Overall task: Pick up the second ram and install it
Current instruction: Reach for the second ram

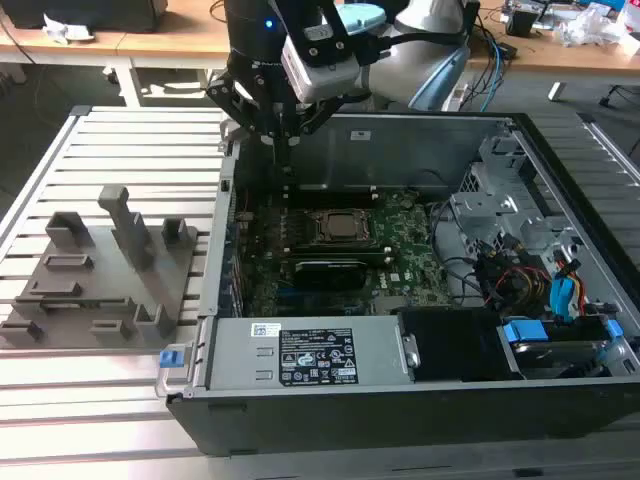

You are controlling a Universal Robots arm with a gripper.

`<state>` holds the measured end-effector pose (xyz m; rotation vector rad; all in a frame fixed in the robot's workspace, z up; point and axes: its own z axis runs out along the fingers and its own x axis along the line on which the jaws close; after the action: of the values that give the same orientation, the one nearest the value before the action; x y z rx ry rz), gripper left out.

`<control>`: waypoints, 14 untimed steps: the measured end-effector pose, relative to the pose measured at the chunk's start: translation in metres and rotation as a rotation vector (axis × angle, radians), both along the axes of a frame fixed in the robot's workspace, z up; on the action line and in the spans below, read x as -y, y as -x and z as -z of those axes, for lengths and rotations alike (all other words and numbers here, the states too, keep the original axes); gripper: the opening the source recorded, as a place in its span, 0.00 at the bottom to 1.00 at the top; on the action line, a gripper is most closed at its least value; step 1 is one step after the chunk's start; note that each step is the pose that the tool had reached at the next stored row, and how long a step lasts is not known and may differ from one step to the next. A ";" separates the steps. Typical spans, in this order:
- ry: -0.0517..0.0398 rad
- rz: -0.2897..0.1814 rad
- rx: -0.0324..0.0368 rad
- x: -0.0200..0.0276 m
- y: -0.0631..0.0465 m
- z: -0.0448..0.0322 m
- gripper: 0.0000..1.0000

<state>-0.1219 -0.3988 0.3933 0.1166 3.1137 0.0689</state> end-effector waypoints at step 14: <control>0.0000 0.000 0.0001 0.0000 0.094 0.0009 0.11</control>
<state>-0.2161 -0.3988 0.3924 0.1168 3.1136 0.0689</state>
